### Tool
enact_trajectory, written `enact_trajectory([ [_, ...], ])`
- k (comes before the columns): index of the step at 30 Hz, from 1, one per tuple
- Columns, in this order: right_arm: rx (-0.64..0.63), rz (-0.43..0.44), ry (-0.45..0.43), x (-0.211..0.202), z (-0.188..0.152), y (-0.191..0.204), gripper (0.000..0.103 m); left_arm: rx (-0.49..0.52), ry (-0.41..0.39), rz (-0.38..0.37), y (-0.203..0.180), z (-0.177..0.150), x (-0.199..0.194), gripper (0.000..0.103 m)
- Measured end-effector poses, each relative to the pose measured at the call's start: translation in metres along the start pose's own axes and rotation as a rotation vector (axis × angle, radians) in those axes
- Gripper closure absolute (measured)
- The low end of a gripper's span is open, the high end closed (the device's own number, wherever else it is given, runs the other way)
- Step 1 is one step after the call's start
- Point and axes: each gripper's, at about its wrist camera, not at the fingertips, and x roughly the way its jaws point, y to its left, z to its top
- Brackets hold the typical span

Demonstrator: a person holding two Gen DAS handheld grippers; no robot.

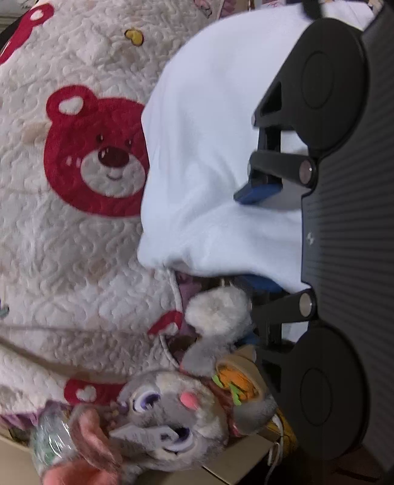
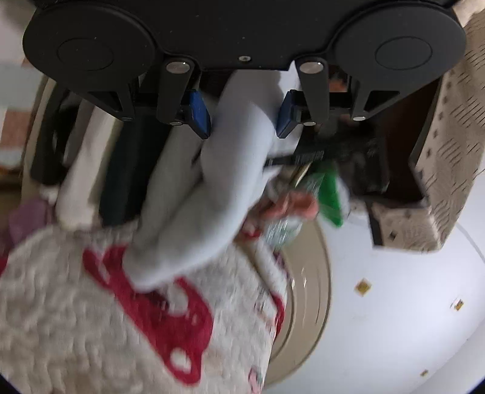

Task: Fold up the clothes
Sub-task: 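Lower the folded shirt onto the clothes stack and open both grippers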

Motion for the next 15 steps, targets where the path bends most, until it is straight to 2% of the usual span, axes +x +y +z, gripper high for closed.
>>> enact_trajectory([
  [5, -0.13, -0.038, 0.065, 0.015, -0.009, 0.026, 0.048, -0.062, -0.012, -0.008, 0.012, -0.011, -0.004, 0.04],
  [6, -0.159, -0.047, 0.076, 0.018, -0.011, 0.032, 0.056, -0.066, -0.011, -0.002, 0.013, -0.012, -0.004, 0.04],
  [7, -0.145, -0.045, 0.084, 0.021, -0.008, 0.035, 0.08, -0.049, -0.021, 0.025, 0.011, -0.011, -0.006, 0.04],
  [8, -0.095, -0.033, 0.09, 0.022, -0.002, 0.035, 0.084, -0.031, -0.031, 0.051, 0.009, -0.009, -0.008, 0.04],
  [9, -0.046, -0.021, 0.095, 0.024, 0.004, 0.036, 0.085, -0.018, -0.059, 0.073, 0.006, -0.003, -0.013, 0.04],
  [12, 0.306, 0.164, 0.098, 0.029, 0.017, 0.03, 0.085, 0.02, -0.143, 0.136, -0.002, 0.013, -0.03, 0.04],
  [14, 0.513, 0.277, 0.089, 0.034, 0.007, 0.023, 0.085, 0.036, -0.206, 0.133, -0.01, 0.021, -0.044, 0.04],
  [15, 0.556, 0.285, 0.092, 0.036, -0.001, 0.02, 0.085, 0.057, -0.218, 0.111, -0.015, 0.022, -0.047, 0.04],
])
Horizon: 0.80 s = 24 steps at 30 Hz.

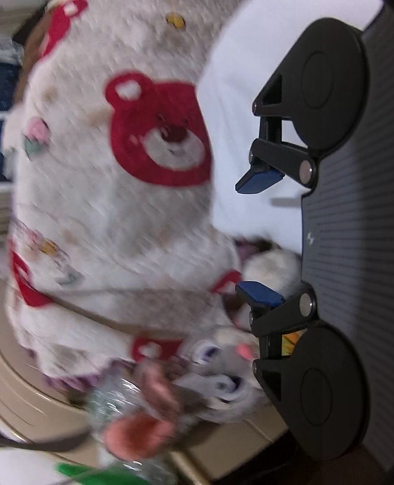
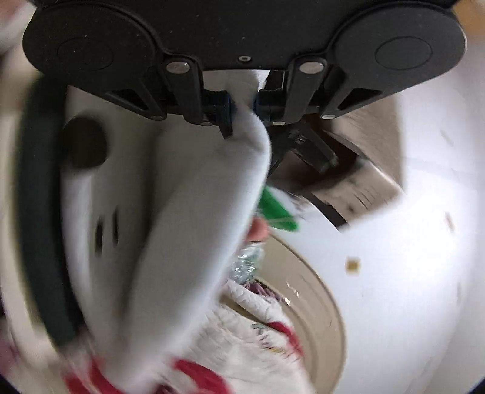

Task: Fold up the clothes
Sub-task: 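Lower the folded shirt onto the clothes stack and open both grippers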

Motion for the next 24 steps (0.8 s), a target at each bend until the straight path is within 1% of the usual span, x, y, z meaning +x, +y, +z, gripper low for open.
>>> enact_trajectory([
  [2, 0.046, -0.025, 0.015, 0.003, -0.011, -0.017, 0.085, 0.06, 0.062, -0.062, -0.013, -0.008, 0.005, 0.04],
  [3, 0.056, -0.056, 0.016, 0.002, -0.015, -0.026, 0.085, 0.09, 0.094, -0.093, -0.02, -0.012, 0.007, 0.04],
  [5, 0.044, -0.136, 0.016, -0.003, -0.02, -0.041, 0.085, 0.155, 0.19, -0.106, -0.034, -0.032, 0.021, 0.04],
  [7, 0.017, -0.173, 0.047, -0.006, -0.022, -0.049, 0.079, 0.135, 0.182, -0.099, -0.037, -0.049, 0.024, 0.039],
  [9, -0.061, -0.23, 0.133, -0.004, -0.024, -0.042, 0.079, 0.044, 0.166, -0.127, -0.027, -0.055, 0.023, 0.039],
  [11, -0.212, -0.275, 0.205, -0.003, -0.024, -0.022, 0.078, -0.023, 0.159, -0.142, -0.016, -0.058, 0.023, 0.039],
  [12, -0.291, -0.286, 0.214, -0.006, -0.023, -0.011, 0.078, -0.022, 0.149, -0.137, -0.015, -0.06, 0.021, 0.039],
  [13, -0.338, -0.28, 0.183, -0.013, -0.018, -0.001, 0.075, -0.019, 0.138, -0.132, -0.014, -0.062, 0.019, 0.039],
  [14, -0.362, -0.266, 0.138, -0.021, -0.009, 0.007, 0.072, -0.001, 0.123, -0.124, -0.015, -0.062, 0.015, 0.04],
  [15, -0.386, -0.252, 0.092, -0.028, 0.0, 0.015, 0.067, 0.032, 0.092, -0.121, -0.019, -0.063, 0.008, 0.041],
  [16, -0.402, -0.262, 0.038, -0.035, 0.011, 0.02, 0.056, 0.062, 0.055, -0.12, -0.022, -0.061, 0.001, 0.041],
  [17, -0.412, -0.29, -0.024, -0.04, 0.024, 0.023, 0.052, 0.081, 0.02, -0.136, -0.027, -0.06, -0.008, 0.041],
  [18, -0.421, -0.319, -0.086, -0.046, 0.036, 0.026, 0.052, 0.085, -0.014, -0.174, -0.031, -0.058, -0.015, 0.041],
  [19, -0.414, -0.326, -0.126, -0.049, 0.048, 0.026, 0.052, 0.088, -0.048, -0.213, -0.035, -0.056, -0.022, 0.039],
  [20, -0.392, -0.316, -0.147, -0.051, 0.058, 0.024, 0.052, 0.088, -0.064, -0.253, -0.041, -0.053, -0.026, 0.039],
  [22, -0.351, -0.299, -0.189, -0.052, 0.075, 0.015, 0.05, 0.1, -0.038, -0.322, -0.054, -0.051, -0.027, 0.039],
  [23, -0.338, -0.303, -0.215, -0.052, 0.084, 0.009, 0.048, 0.115, 0.002, -0.342, -0.06, -0.051, -0.024, 0.04],
  [24, -0.327, -0.311, -0.23, -0.05, 0.094, 0.003, 0.044, 0.122, 0.037, -0.338, -0.065, -0.054, -0.019, 0.04],
])
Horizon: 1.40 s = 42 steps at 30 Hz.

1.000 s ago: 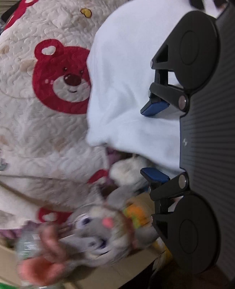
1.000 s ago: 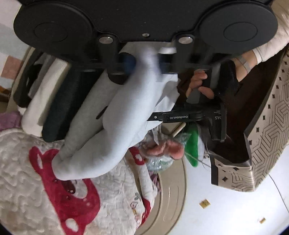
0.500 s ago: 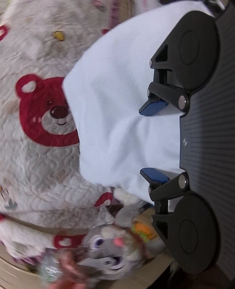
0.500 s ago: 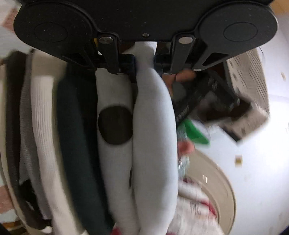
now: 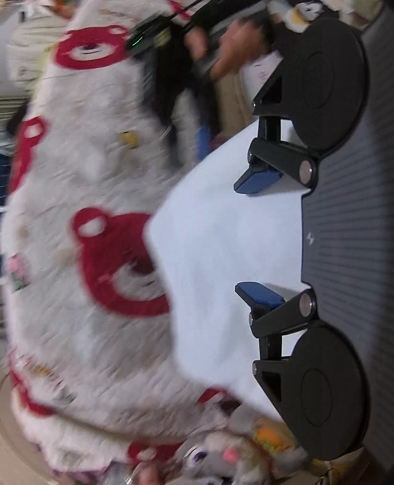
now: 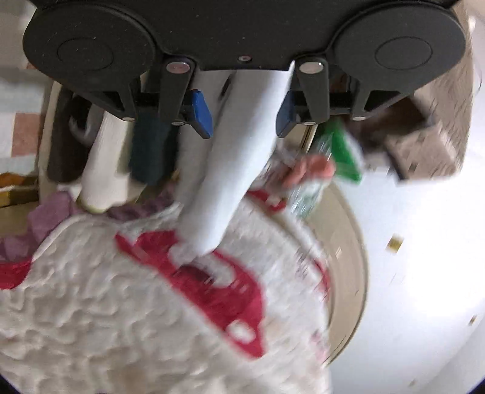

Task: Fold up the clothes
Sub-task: 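Lower the folded shirt onto the clothes stack and open both grippers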

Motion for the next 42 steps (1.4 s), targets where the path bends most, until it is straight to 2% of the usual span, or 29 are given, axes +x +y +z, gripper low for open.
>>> enact_trajectory([
  [3, 0.032, -0.015, 0.006, 0.027, 0.014, -0.021, 0.041, -0.068, 0.056, -0.05, 0.002, -0.009, 0.013, 0.04],
  [5, 0.007, -0.031, 0.015, 0.046, 0.022, -0.025, 0.038, -0.067, 0.059, -0.048, 0.004, -0.01, 0.013, 0.039],
  [6, -0.053, -0.047, 0.02, 0.055, 0.026, -0.021, 0.045, -0.062, 0.054, -0.036, 0.005, -0.01, 0.012, 0.039],
  [7, -0.162, -0.064, 0.014, 0.059, 0.027, -0.011, 0.061, -0.06, 0.057, -0.022, 0.005, -0.011, 0.011, 0.039],
  [8, -0.281, -0.077, -0.008, 0.059, 0.027, 0.002, 0.068, -0.058, 0.06, -0.008, 0.006, -0.011, 0.01, 0.039],
  [9, -0.38, -0.087, -0.034, 0.059, 0.026, 0.012, 0.085, -0.063, 0.063, -0.005, 0.008, -0.012, 0.009, 0.039],
  [10, -0.434, -0.073, -0.062, 0.057, 0.027, 0.019, 0.09, -0.069, 0.065, -0.001, 0.009, -0.013, 0.009, 0.039],
  [12, -0.462, -0.068, -0.11, 0.057, 0.029, 0.021, 0.09, -0.08, 0.07, 0.005, 0.013, -0.014, 0.008, 0.038],
  [15, -0.483, -0.172, -0.102, 0.069, 0.03, 0.009, 0.088, -0.075, 0.054, 0.044, 0.015, -0.018, 0.006, 0.038],
  [17, -0.426, -0.22, -0.117, 0.072, 0.033, -0.005, 0.08, -0.125, 0.047, 0.043, 0.021, -0.022, 0.001, 0.038],
  [19, -0.373, -0.261, -0.157, 0.068, 0.036, -0.011, 0.059, -0.145, 0.025, 0.061, 0.022, -0.027, -0.007, 0.038],
  [24, -0.418, -0.281, -0.228, 0.046, 0.028, 0.006, 0.058, -0.13, -0.043, 0.155, 0.01, -0.043, -0.03, 0.034],
  [28, -0.5, -0.178, -0.255, 0.019, 0.006, 0.021, 0.057, -0.22, -0.114, 0.327, -0.003, -0.05, -0.053, 0.033],
  [30, -0.549, -0.093, -0.234, 0.009, -0.014, 0.026, 0.057, -0.25, -0.126, 0.356, -0.013, -0.057, -0.06, 0.032],
  [31, -0.577, -0.057, -0.215, 0.005, -0.026, 0.029, 0.057, -0.258, -0.105, 0.377, -0.017, -0.06, -0.059, 0.032],
  [32, -0.608, -0.04, -0.192, 0.004, -0.037, 0.032, 0.057, -0.265, -0.08, 0.408, -0.023, -0.065, -0.056, 0.032],
  [35, -0.675, -0.019, -0.135, 0.002, -0.071, 0.037, 0.06, -0.27, -0.092, 0.47, -0.038, -0.08, -0.059, 0.032],
  [38, -0.68, 0.017, -0.113, -0.007, -0.1, 0.036, 0.061, -0.296, -0.087, 0.506, -0.046, -0.091, -0.064, 0.032],
  [40, -0.665, 0.04, -0.089, -0.012, -0.116, 0.032, 0.062, -0.353, -0.071, 0.53, -0.051, -0.101, -0.071, 0.032],
  [42, -0.675, 0.073, -0.03, -0.018, -0.131, 0.028, 0.063, -0.388, -0.054, 0.544, -0.06, -0.109, -0.077, 0.031],
])
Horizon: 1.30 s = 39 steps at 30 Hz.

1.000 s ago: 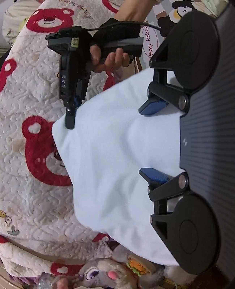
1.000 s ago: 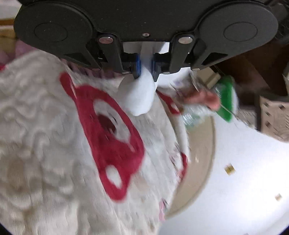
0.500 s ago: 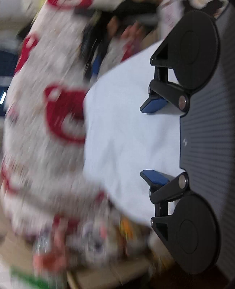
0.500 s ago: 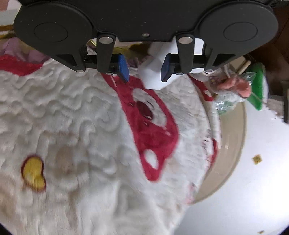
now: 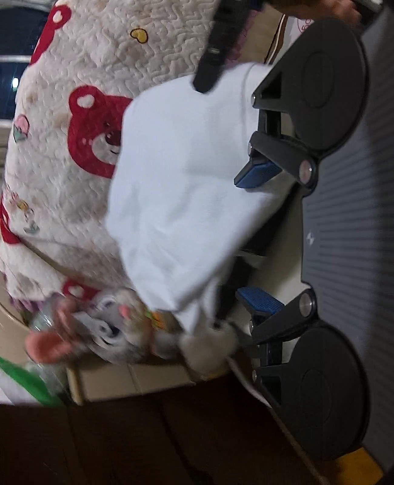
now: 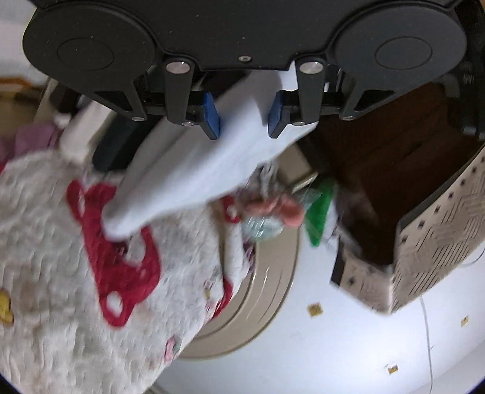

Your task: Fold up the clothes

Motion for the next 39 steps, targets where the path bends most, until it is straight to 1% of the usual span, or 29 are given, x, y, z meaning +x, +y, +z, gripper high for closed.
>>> enact_trajectory([
  [2, -0.013, 0.057, 0.053, -0.007, -0.014, 0.006, 0.064, -0.007, 0.021, 0.017, -0.007, -0.011, -0.011, 0.029],
  [3, -0.019, 0.085, 0.079, -0.01, -0.021, 0.009, 0.071, -0.003, 0.036, 0.019, -0.013, -0.016, -0.015, 0.028],
  [4, -0.036, 0.107, 0.105, -0.017, -0.028, 0.012, 0.074, 0.002, 0.051, 0.021, -0.019, -0.022, -0.019, 0.028],
  [6, -0.089, 0.139, 0.156, -0.034, -0.041, 0.018, 0.076, 0.02, 0.074, 0.016, -0.035, -0.035, -0.028, 0.024],
  [7, -0.1, 0.138, 0.16, -0.047, -0.046, 0.018, 0.076, 0.031, 0.09, 0.026, -0.044, -0.042, -0.031, 0.021],
  [9, -0.089, 0.098, 0.147, -0.075, -0.05, 0.009, 0.074, 0.054, 0.115, 0.06, -0.066, -0.056, -0.037, 0.019],
  [11, -0.102, 0.021, 0.145, -0.104, -0.05, 0.001, 0.068, 0.063, 0.133, 0.085, -0.087, -0.067, -0.042, 0.019],
  [12, -0.113, -0.018, 0.143, -0.118, -0.05, -0.001, 0.063, 0.066, 0.142, 0.089, -0.099, -0.073, -0.044, 0.018],
  [14, -0.127, -0.083, 0.134, -0.147, -0.052, -0.005, 0.061, 0.064, 0.16, 0.086, -0.119, -0.087, -0.046, 0.014],
  [16, -0.138, -0.144, 0.119, -0.176, -0.054, -0.009, 0.047, 0.047, 0.181, 0.086, -0.139, -0.102, -0.049, 0.01],
  [17, -0.145, -0.17, 0.108, -0.189, -0.055, -0.01, 0.045, 0.039, 0.192, 0.086, -0.148, -0.11, -0.05, 0.008],
  [18, -0.163, -0.201, 0.101, -0.199, -0.057, -0.009, 0.041, 0.039, 0.2, 0.067, -0.157, -0.12, -0.052, 0.006],
  [19, -0.194, -0.242, 0.095, -0.21, -0.06, -0.008, 0.039, 0.046, 0.21, 0.063, -0.166, -0.127, -0.052, 0.002],
  [20, -0.223, -0.281, 0.094, -0.219, -0.064, -0.008, 0.039, 0.053, 0.221, 0.059, -0.175, -0.135, -0.053, 0.001],
  [21, -0.238, -0.3, 0.097, -0.228, -0.068, -0.008, 0.039, 0.058, 0.229, 0.067, -0.184, -0.142, -0.052, 0.001],
  [23, -0.228, -0.306, 0.089, -0.24, -0.074, -0.013, 0.038, 0.08, 0.249, 0.09, -0.201, -0.154, -0.052, 0.001],
  [26, -0.184, -0.318, 0.065, -0.259, -0.085, -0.022, 0.037, 0.091, 0.23, 0.112, -0.22, -0.167, -0.057, 0.001],
  [29, -0.159, -0.331, 0.055, -0.273, -0.094, -0.028, 0.037, 0.096, 0.229, 0.156, -0.234, -0.175, -0.059, 0.001],
  [33, -0.142, -0.354, 0.043, -0.284, -0.101, -0.034, 0.037, 0.133, 0.214, 0.155, -0.25, -0.182, -0.065, 0.001],
  [36, -0.132, -0.371, 0.036, -0.29, -0.105, -0.037, 0.036, 0.164, 0.23, 0.139, -0.259, -0.186, -0.064, 0.001],
  [39, -0.127, -0.382, 0.028, -0.294, -0.107, -0.039, 0.036, 0.167, 0.228, 0.153, -0.267, -0.19, -0.066, 0.0],
])
